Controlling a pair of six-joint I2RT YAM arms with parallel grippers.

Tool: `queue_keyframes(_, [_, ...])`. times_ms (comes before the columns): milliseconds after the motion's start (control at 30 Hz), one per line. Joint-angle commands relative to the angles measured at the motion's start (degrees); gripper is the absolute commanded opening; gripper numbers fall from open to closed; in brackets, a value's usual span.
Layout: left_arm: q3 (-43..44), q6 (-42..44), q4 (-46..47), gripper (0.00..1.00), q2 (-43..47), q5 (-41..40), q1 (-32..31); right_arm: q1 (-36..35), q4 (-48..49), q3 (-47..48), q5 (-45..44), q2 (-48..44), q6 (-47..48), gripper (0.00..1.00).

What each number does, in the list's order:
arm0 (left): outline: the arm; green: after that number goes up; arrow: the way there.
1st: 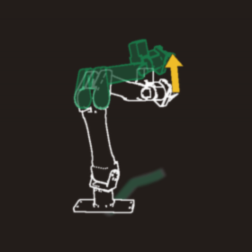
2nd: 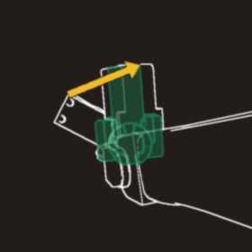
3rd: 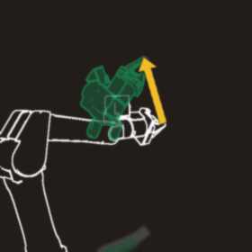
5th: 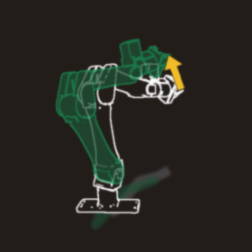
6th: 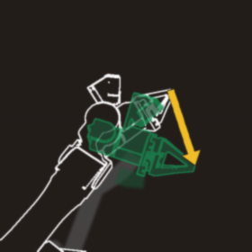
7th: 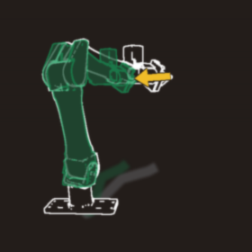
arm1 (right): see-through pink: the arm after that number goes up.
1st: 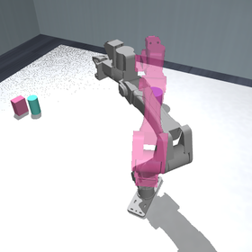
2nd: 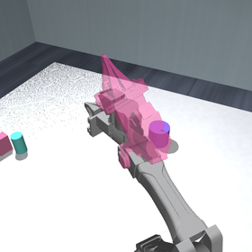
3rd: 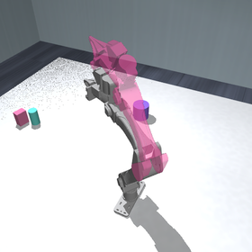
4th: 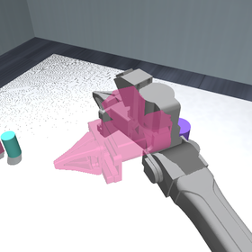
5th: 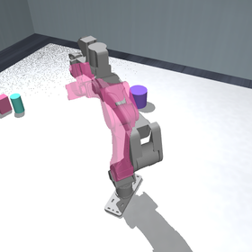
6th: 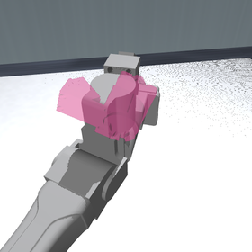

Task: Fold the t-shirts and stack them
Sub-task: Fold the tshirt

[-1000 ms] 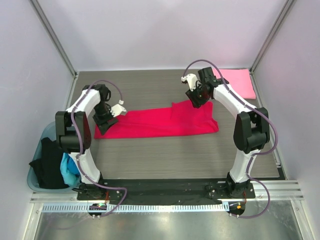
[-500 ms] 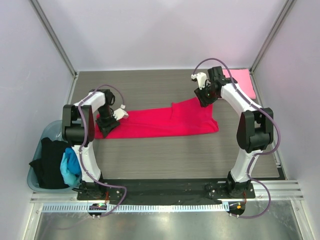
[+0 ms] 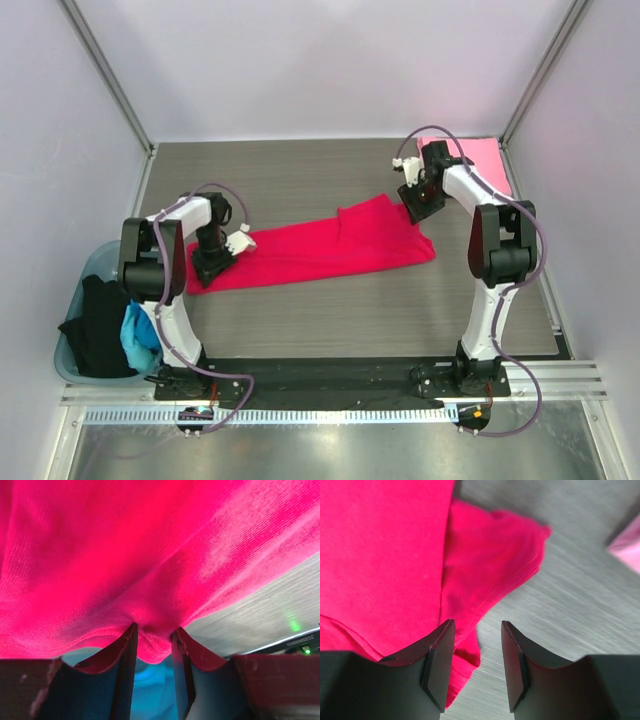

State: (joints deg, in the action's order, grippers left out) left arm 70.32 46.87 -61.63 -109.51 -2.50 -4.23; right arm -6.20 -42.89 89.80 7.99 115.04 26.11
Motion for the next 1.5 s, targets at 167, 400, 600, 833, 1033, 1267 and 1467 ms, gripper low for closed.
queue_keyframes(167, [-4.9, -3.0, 0.8, 0.33, 2.2, 3.2, -0.5, 0.0, -7.0, 6.1, 2.2, 4.6, 0.7, 0.47])
queue_keyframes(400, [-5.5, -3.6, -0.7, 0.27, 3.8, 3.0, -0.7, 0.0, -9.8, 12.1, 4.3, 11.6, 1.8, 0.1])
queue_keyframes(600, [-5.3, -4.2, -3.9, 0.0, 3.6, 4.4, -0.9, -1.1, -12.6, 30.5, 5.5, 21.5, 4.2, 0.01])
queue_keyframes(833, [-5.6, -1.3, -11.7, 0.0, 3.3, 9.3, -3.8, -4.5, -14.9, 54.2, 2.7, 37.8, 8.0, 0.01])
queue_keyframes(1033, [1.5, 2.2, -22.7, 0.02, 2.2, 16.5, -11.3, -7.2, 0.9, 51.4, 1.9, 38.2, 8.4, 0.01])
queue_keyframes(1267, [3.7, 3.2, -27.1, 0.04, 0.0, 25.2, -27.9, -9.2, 23.4, 57.2, -1.5, 44.6, 2.3, 0.01])
queue_keyframes(1467, [5.9, 0.3, -25.3, 0.04, -3.2, 31.3, -38.6, -11.4, 37.0, 57.2, -2.6, 47.5, 1.7, 0.01])
